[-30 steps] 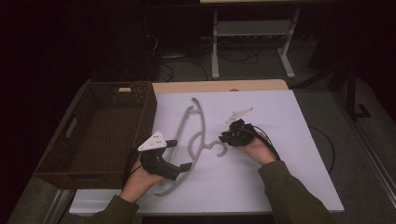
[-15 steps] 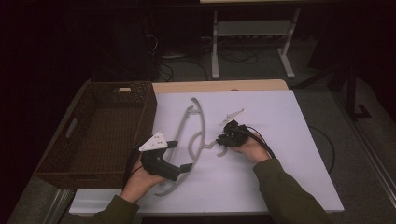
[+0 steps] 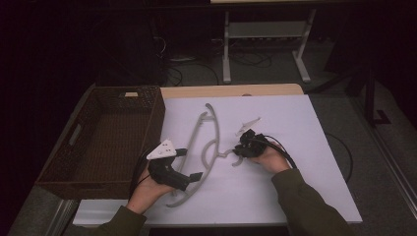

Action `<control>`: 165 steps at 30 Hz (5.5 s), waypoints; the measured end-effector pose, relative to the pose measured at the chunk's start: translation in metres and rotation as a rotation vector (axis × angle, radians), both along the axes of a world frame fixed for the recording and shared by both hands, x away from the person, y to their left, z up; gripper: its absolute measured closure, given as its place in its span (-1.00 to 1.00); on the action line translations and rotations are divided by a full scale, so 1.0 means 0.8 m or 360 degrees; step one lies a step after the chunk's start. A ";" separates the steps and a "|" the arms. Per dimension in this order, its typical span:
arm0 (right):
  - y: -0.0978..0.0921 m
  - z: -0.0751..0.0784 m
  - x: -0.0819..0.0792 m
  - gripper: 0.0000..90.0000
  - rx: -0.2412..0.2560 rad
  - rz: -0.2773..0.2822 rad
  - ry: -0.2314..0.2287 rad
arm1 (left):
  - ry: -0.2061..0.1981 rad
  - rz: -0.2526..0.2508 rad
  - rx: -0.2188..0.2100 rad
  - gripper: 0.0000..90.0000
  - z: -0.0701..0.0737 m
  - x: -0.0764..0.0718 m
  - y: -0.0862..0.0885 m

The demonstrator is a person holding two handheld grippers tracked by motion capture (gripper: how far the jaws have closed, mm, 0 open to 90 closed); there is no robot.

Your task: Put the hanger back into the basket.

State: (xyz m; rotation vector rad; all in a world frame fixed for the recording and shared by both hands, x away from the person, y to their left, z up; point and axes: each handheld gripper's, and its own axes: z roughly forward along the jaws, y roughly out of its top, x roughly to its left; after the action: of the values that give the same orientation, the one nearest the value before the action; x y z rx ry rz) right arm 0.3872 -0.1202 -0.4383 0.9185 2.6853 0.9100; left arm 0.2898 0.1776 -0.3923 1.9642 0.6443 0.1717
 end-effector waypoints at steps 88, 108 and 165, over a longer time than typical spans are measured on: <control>0.028 0.020 0.028 0.99 0.0219 -0.0064 -0.0138 | 0.0020 0.0023 -0.0008 -1.00 -0.004 -0.001 -0.003; 0.003 0.001 0.080 0.99 0.0048 -0.0214 -0.0127 | 0.0031 0.0021 0.0010 -1.00 -0.007 -0.001 -0.002; -0.075 0.002 -0.120 0.61 0.0073 0.0069 -0.0009 | 0.0046 -0.0023 0.0068 -1.00 -0.017 -0.004 -0.009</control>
State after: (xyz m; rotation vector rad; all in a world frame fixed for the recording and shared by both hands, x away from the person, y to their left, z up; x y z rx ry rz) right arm 0.2909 -0.1804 -0.4370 0.8687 2.7000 0.9851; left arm 0.2868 0.1705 -0.4057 2.0153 0.6498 0.1499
